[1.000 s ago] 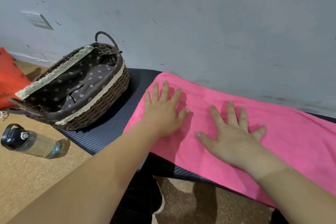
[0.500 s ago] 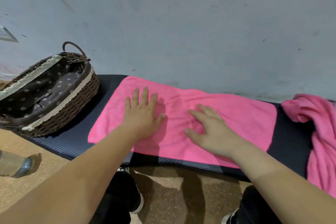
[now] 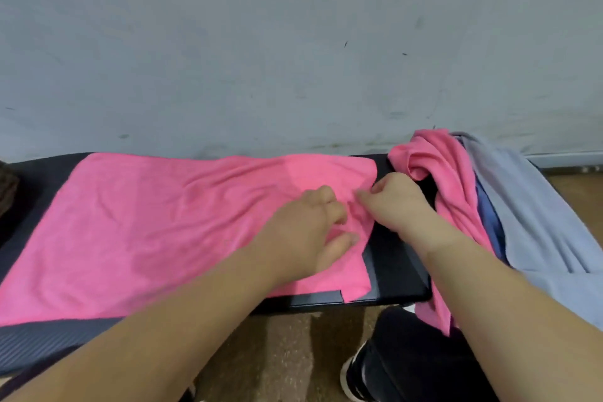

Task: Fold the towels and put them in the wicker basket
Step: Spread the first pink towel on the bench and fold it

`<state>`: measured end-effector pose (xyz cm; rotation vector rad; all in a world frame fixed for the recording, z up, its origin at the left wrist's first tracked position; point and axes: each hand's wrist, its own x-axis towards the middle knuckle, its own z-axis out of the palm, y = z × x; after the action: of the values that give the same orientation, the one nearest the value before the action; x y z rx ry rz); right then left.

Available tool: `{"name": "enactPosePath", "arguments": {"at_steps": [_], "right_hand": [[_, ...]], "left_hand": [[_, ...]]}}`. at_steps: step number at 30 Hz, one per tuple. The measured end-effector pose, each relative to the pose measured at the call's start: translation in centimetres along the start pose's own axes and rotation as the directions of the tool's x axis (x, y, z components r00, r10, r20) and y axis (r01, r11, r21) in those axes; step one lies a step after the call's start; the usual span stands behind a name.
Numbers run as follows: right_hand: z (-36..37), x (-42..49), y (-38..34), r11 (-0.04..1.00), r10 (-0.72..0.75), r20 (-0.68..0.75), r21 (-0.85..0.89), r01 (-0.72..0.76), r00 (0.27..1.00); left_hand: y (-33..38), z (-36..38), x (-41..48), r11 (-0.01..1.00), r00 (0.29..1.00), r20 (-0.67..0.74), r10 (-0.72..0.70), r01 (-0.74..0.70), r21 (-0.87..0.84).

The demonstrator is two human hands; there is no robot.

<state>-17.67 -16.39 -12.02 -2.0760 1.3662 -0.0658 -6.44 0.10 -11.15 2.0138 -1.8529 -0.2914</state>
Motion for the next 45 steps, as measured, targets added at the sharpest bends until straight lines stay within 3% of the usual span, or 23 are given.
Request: {"name": "enactPosePath", "arguments": {"at_steps": [3, 7, 9, 12, 14, 16, 18, 21, 23, 26, 30, 32, 34, 36, 37, 39, 41, 45], "right_hand": [[0.4, -0.1, -1.5, 0.991, -0.039, 0.049, 0.134, 0.032, 0.998], [0.1, 0.2, -2.3, 0.943, -0.047, -0.08, 0.327, 0.071, 0.996], [-0.1, 0.5, -2.4, 0.919, -0.023, -0.139, 0.388, 0.076, 0.99], [-0.3, 0.7, -2.1, 0.89, 0.032, -0.116, 0.456, 0.025, 0.993], [-0.6, 0.6, -2.2, 0.88, 0.03, -0.153, 0.473, 0.046, 0.988], [-1.2, 0.7, -2.3, 0.866, 0.019, -0.233, 0.489, 0.101, 0.972], [-2.0, 0.6, -2.2, 0.889, -0.001, -0.294, 0.437, 0.135, 0.956], [-3.0, 0.3, -1.7, 0.989, -0.052, -0.297, 0.115, 0.09, 0.953], [-3.1, -0.1, -1.3, 0.992, -0.121, -0.266, -0.061, 0.109, 0.956], [-2.3, -0.7, -1.1, 0.941, -0.335, -0.113, -0.097, 0.325, 0.935], [-1.1, -2.0, -0.6, 0.874, -0.409, 0.267, -0.161, 0.459, 0.873], [-0.7, -2.9, 0.3, 0.855, -0.37, 0.309, -0.257, 0.451, 0.876], [-0.7, -4.4, 0.7, 0.809, -0.392, 0.177, -0.402, 0.429, 0.903], [-0.9, -5.6, 0.6, 0.749, -0.5, 0.029, -0.488, 0.448, 0.866], [-0.9, -5.7, 0.8, 0.746, -0.536, 0.048, -0.44, 0.499, 0.843], [-1.3, -5.7, 1.2, 0.791, -0.514, 0.241, -0.239, 0.563, 0.824], [-1.8, -5.6, 1.8, 0.818, -0.466, 0.38, -0.158, 0.553, 0.799], [-3.3, -5.9, 1.9, 0.853, -0.388, 0.472, -0.141, 0.502, 0.792]], "left_hand": [[2.9, 1.4, -0.4, 0.998, 1.0, -0.016, 0.024, -0.025, -0.061], [4.3, 3.9, -1.2, 0.996, 0.999, -0.022, -0.045, 0.047, 0.077], [4.4, 3.9, -1.0, 0.99, 0.993, -0.019, -0.113, 0.114, 0.079], [4.8, 2.8, -0.9, 0.967, 0.97, 0.032, -0.239, 0.235, 0.102], [5.2, 1.6, -0.8, 0.952, 0.952, 0.014, -0.306, 0.306, -0.023], [5.4, 0.8, -0.3, 0.869, 0.913, -0.012, -0.408, 0.384, -0.311], [5.1, 0.3, 0.0, 0.769, 0.878, 0.013, -0.478, 0.425, -0.478], [3.7, 0.4, -0.3, 0.838, 0.905, 0.031, -0.425, 0.406, -0.365], [2.7, 1.1, -0.5, 0.931, 0.947, -0.059, -0.317, 0.298, -0.21], [1.8, 1.8, -0.8, 0.982, 0.975, -0.123, -0.187, 0.186, -0.021], [1.4, 1.3, -0.8, 0.975, 0.966, -0.142, -0.218, 0.21, -0.071], [1.1, 0.6, -0.1, 0.978, 0.955, -0.217, -0.203, 0.19, -0.081], [0.4, -0.1, 1.4, 0.98, 0.949, -0.246, -0.198, 0.2, -0.015], [-0.5, -0.8, 3.6, 0.979, 0.969, -0.164, -0.186, 0.197, 0.055], [-1.0, -0.9, 4.9, 0.977, 0.978, -0.077, -0.194, 0.199, 0.074], [-1.8, -0.1, 7.1, 0.966, 0.963, 0.133, -0.233, 0.213, 0.15], [-2.3, 1.7, 7.8, 0.944, 0.924, 0.265, -0.275, 0.208, 0.256], [-1.4, 3.8, 5.4, 0.917, 0.912, 0.243, -0.329, 0.247, 0.313]]}}
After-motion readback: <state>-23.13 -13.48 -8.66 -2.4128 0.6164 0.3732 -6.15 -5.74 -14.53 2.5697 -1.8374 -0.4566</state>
